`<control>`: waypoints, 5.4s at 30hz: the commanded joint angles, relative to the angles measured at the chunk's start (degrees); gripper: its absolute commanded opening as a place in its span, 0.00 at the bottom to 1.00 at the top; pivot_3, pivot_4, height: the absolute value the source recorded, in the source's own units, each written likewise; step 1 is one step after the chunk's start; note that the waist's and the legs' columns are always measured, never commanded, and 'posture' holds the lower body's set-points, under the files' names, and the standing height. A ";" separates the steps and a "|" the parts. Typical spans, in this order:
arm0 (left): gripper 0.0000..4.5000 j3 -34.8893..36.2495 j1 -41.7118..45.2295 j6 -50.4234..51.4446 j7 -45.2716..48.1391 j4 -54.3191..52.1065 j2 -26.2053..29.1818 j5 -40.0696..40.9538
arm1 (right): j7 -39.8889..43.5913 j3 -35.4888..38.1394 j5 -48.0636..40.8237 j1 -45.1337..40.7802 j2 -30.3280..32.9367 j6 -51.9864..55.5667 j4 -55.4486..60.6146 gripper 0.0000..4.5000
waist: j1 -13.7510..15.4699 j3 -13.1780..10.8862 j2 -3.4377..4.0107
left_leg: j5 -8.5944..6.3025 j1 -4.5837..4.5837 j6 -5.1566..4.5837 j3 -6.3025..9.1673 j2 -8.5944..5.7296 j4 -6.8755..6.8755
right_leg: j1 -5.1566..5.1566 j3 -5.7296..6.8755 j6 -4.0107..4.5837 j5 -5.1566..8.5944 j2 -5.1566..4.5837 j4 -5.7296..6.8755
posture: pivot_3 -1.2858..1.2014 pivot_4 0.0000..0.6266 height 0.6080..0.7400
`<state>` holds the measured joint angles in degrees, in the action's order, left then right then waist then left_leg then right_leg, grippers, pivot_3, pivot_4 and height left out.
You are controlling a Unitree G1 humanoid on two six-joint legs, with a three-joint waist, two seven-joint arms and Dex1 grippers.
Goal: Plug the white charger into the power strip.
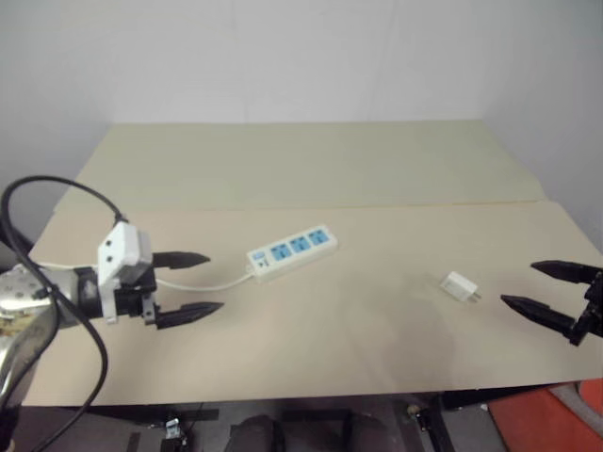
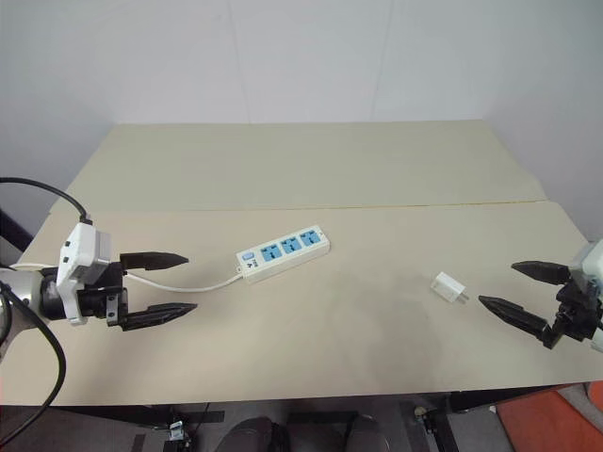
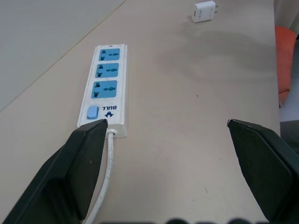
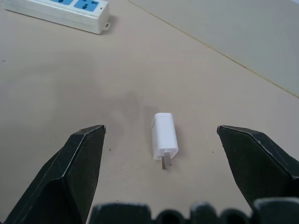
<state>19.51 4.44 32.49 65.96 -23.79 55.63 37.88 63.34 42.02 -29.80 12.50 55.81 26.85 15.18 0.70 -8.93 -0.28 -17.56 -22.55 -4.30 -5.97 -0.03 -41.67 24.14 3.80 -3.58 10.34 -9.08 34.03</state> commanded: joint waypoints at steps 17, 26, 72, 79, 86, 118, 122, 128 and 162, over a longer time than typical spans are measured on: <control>0.99 -7.88 10.25 -9.96 0.07 12.75 -2.66 -8.01 | -1.36 -14.90 -5.00 -17.62 0.49 1.61 2.20 1.00 | -0.33 -0.02 -0.04 | 0.00 0.09 0.01 -0.08 -0.01 0.05 | -0.01 -0.03 0.04 0.01 0.02 0.00 | 0.52 0.24 1.00; 0.99 -11.85 16.05 -17.70 -0.33 24.24 -8.97 -13.00 | -0.79 -26.55 -3.63 -27.79 -3.13 -0.60 0.54 1.00 | -0.17 -0.03 -0.06 | 0.00 0.05 0.01 -0.13 -0.03 0.05 | 0.01 0.01 0.04 0.00 0.02 -0.01 | 0.52 0.24 1.00; 0.99 -19.82 31.73 -48.11 1.32 68.88 -33.55 -27.67 | 1.27 -26.97 -5.22 -29.79 -2.07 -0.61 0.82 1.00 | 0.00 -0.04 -0.14 | -0.07 -0.27 -0.20 0.00 -0.08 -0.18 | 0.03 0.20 -0.14 -0.22 -0.15 0.02 | 0.52 0.24 1.00; 0.99 -20.82 29.52 -44.97 3.16 67.41 -33.09 -27.70 | 0.74 -27.00 -5.98 -30.94 -1.73 0.19 0.81 1.00 | -0.08 0.00 -0.12 | -0.07 -0.23 -0.20 0.00 -0.06 -0.18 | 0.02 0.19 -0.14 -0.22 -0.15 0.01 | 0.52 0.24 1.00; 0.99 -21.13 29.04 -44.53 2.53 66.92 -33.65 -27.92 | -0.32 -26.97 -6.90 -32.29 -1.86 1.59 0.96 1.00 | -0.06 0.06 -0.12 | -0.07 -0.23 -0.20 0.00 -0.06 -0.18 | 0.03 0.18 -0.13 -0.22 -0.17 0.01 | 0.52 0.24 1.00; 0.73 -25.72 29.51 -39.33 14.02 58.52 -35.40 -25.35 | -1.46 -23.42 -6.93 -31.00 0.29 3.87 -0.91 1.00 | 0.20 0.16 -0.09 | -0.12 -0.29 -0.29 0.00 -0.09 -0.19 | 0.03 0.20 -0.14 -0.22 -0.22 -0.02 | 0.52 0.24 1.00; 0.73 -27.51 30.01 -39.99 16.53 58.67 -35.94 -26.09 | -1.44 -22.27 -7.00 -29.89 0.75 4.05 -0.52 1.00 | 0.22 0.16 -0.09 | -0.13 -0.30 -0.30 0.00 -0.09 -0.19 | 0.03 0.21 -0.15 -0.22 -0.22 -0.03 | 0.52 0.24 1.00; 0.73 -29.13 30.57 -41.10 19.02 59.41 -36.41 -26.38 | -1.42 -20.77 -6.57 -28.01 1.82 3.97 -0.81 1.00 | 0.27 0.15 -0.10 | -0.15 -0.30 -0.33 0.01 -0.09 -0.20 | 0.04 0.21 -0.14 -0.22 -0.22 -0.04 | 0.52 0.24 1.00; 0.73 -29.80 27.57 -42.60 10.61 59.05 -34.89 -28.76 | -1.49 -34.60 1.61 -45.01 15.10 24.32 -17.66 1.00 | -0.40 0.27 0.10 | -0.22 -0.25 -0.44 -0.05 -0.07 -0.24 | 0.12 0.16 -0.11 -0.20 -0.42 -0.10 | 0.52 0.24 1.00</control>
<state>-8.90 32.36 -10.71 77.40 32.81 20.54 11.56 61.30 8.04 -28.79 -30.14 69.36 49.69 -2.06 0.30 -8.66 -0.18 -17.78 -22.81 -4.74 -6.02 -0.10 -41.91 24.25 3.96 -3.69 10.14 -9.50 33.93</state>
